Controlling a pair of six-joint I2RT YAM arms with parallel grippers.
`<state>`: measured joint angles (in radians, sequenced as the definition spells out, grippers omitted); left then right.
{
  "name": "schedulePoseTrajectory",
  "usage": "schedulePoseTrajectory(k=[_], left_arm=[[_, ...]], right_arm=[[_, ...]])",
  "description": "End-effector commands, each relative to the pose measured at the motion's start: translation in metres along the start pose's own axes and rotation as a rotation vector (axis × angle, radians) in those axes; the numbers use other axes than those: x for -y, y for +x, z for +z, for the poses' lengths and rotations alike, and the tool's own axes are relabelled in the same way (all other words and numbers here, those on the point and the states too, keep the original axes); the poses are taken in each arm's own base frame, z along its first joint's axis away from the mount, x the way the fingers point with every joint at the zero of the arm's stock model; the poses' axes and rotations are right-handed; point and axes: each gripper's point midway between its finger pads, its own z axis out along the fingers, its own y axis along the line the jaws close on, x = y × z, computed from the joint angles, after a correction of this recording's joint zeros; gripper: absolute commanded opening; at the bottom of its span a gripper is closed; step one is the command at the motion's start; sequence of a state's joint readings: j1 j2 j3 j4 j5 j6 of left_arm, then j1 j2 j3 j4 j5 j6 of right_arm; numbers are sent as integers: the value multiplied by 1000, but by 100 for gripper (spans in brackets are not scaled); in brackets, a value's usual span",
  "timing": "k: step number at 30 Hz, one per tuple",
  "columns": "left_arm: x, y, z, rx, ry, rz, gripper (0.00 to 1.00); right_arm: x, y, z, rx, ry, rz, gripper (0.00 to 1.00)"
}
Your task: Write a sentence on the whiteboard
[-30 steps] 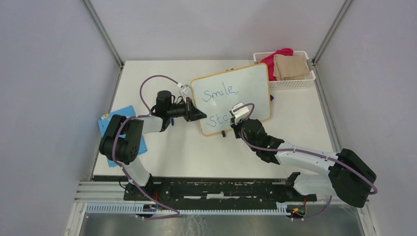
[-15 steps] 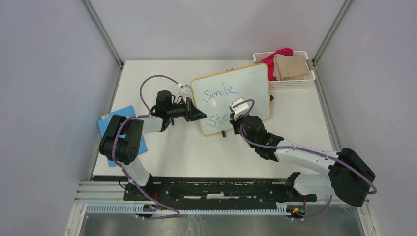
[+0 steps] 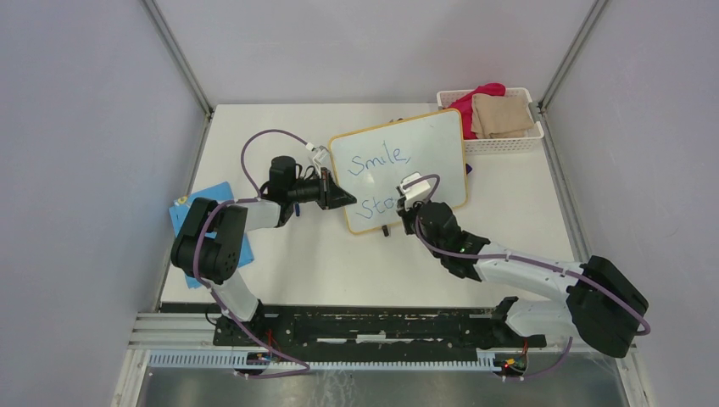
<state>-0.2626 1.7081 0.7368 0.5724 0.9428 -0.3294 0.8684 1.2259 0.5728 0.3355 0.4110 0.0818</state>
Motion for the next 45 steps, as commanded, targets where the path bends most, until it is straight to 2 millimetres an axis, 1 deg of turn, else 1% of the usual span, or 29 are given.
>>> schedulePoseTrajectory(k=[1,5,9,15,19,22,27,32,45], left_arm=[[-16,3,-1,-8,-88,12,2],[-17,3,-1,-9,-91,12,2],[-17,3,0,-10,-91,11,2],[-17,3,0,-9,-91,14,2],[-16,3,0,-9,-90,15,2],[-16,3,0,-10,-90,14,2],[-16,3,0,-12,-90,18,2],[-16,4,0,-14,-90,15,2],[-16,4,0,-14,-91,15,2]], right_arm=[[3,7,-4,1,9,19,0],[6,14,-6,-11,16,15,0],[13,13,-10,-4,48,18,0],[18,-10,-14,51,62,34,0],[20,-27,-13,84,67,36,0],[17,-35,-11,96,57,40,0],[13,-42,-6,104,46,41,0],[13,-41,-1,95,48,35,0],[16,-17,3,41,52,34,0]])
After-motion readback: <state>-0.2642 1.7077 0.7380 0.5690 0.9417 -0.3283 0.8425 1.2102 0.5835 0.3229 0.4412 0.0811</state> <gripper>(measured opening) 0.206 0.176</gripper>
